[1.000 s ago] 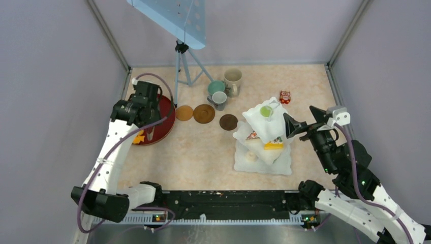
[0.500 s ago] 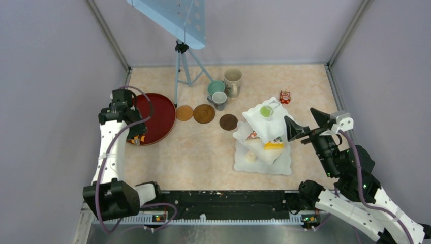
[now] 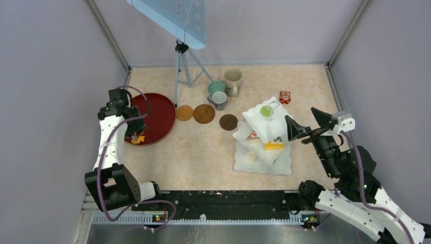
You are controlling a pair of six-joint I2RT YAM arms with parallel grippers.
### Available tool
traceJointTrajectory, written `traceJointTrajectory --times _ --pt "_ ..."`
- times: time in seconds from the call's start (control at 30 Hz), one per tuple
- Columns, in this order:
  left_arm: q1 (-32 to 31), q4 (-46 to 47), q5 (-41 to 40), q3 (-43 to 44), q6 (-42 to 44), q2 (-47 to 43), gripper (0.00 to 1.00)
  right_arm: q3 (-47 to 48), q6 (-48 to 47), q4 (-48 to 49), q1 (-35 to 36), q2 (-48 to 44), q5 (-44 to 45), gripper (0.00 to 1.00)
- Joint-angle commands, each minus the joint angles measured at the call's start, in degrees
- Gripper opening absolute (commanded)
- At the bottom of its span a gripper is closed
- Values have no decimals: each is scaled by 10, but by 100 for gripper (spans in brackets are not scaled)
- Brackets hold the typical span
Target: Serve the afternoon tea
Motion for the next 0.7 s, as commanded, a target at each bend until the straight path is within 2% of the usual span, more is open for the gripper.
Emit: traceJointTrajectory --times 0.0,0.43,0.67 --pt "10 36 1 -12 15 7 61 -8 -7 20 8 -6 3 96" --pt "28 64 23 -33 23 21 62 -8 -8 19 8 -9 1 96" --pt "33 61 36 -32 18 30 59 -8 -9 18 8 -13 1 96"
